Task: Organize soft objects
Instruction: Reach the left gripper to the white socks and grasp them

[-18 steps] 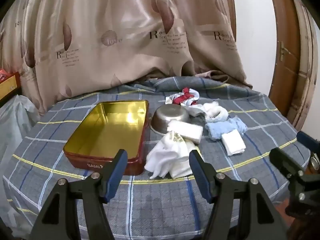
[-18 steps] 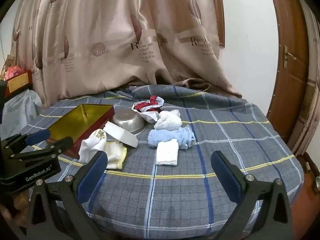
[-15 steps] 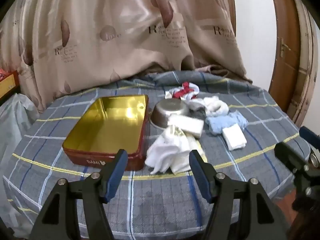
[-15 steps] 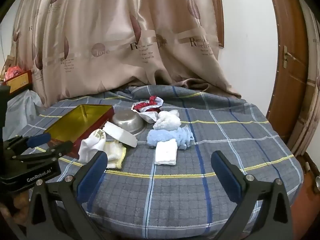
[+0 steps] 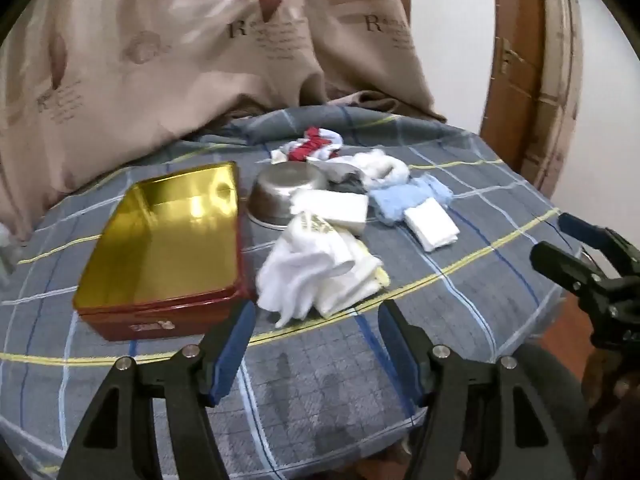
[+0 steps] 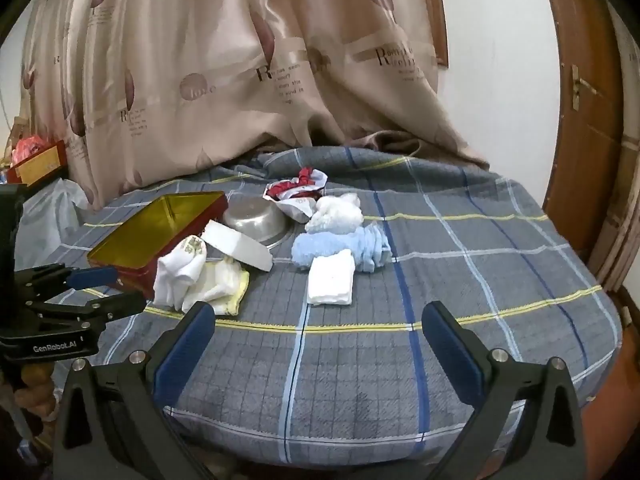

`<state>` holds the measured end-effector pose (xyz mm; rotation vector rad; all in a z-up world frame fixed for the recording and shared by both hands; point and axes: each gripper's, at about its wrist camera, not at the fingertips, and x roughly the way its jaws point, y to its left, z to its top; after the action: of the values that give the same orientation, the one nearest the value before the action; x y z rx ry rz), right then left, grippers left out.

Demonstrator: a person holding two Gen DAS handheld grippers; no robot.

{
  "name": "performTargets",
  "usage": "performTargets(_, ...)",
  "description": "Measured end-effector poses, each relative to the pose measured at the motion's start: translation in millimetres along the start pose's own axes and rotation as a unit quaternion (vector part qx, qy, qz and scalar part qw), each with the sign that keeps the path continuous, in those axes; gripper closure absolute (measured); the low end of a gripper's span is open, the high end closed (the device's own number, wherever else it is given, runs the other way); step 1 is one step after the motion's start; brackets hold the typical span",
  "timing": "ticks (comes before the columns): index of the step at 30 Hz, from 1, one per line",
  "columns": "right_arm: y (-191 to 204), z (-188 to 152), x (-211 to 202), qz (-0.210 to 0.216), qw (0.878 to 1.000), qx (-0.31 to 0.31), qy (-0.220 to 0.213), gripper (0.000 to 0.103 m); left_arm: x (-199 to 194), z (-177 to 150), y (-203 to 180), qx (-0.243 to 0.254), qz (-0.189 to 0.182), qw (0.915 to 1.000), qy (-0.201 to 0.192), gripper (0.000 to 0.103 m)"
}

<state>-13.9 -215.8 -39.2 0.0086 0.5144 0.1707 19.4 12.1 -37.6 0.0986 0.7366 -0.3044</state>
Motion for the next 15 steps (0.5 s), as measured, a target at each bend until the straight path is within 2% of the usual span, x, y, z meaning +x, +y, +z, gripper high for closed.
performTargets(6,-2,-3,8,0.008,1.000,0.006,0.008,0.000,17,10,-7,0.047,-0.010,0.9987,0.016,0.037)
performTargets(15,-12,-6,22,0.011,1.000,0.019,0.022,0.000,36,27,-2,0.053,-0.018,0.9983,0.016,0.037)
